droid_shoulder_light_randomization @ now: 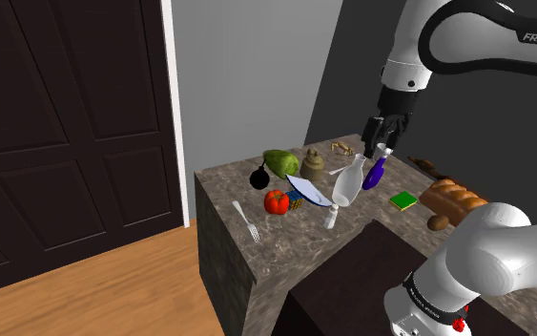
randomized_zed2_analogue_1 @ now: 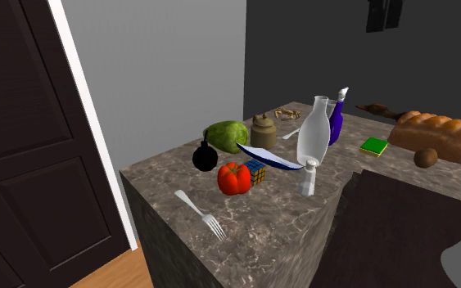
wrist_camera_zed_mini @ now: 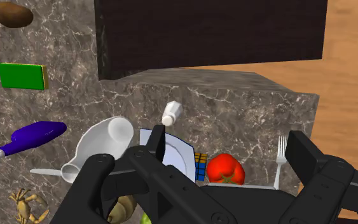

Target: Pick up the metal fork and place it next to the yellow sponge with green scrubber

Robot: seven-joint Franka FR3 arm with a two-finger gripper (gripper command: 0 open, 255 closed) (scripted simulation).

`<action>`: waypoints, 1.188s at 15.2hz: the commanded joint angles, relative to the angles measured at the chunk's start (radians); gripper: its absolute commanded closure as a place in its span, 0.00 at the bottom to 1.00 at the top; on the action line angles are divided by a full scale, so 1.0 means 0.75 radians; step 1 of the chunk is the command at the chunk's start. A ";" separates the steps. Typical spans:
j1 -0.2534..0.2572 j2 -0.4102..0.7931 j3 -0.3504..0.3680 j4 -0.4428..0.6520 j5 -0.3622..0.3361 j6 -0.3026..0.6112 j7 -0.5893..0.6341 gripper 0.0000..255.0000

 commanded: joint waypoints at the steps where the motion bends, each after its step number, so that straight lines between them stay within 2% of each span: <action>1: 0.000 0.000 0.000 0.000 0.000 0.000 0.000 0.00; 10: 0.034 0.263 0.125 -0.150 0.045 0.453 0.122 0.00; 18: 0.034 0.633 0.239 -0.141 0.010 0.846 0.258 0.00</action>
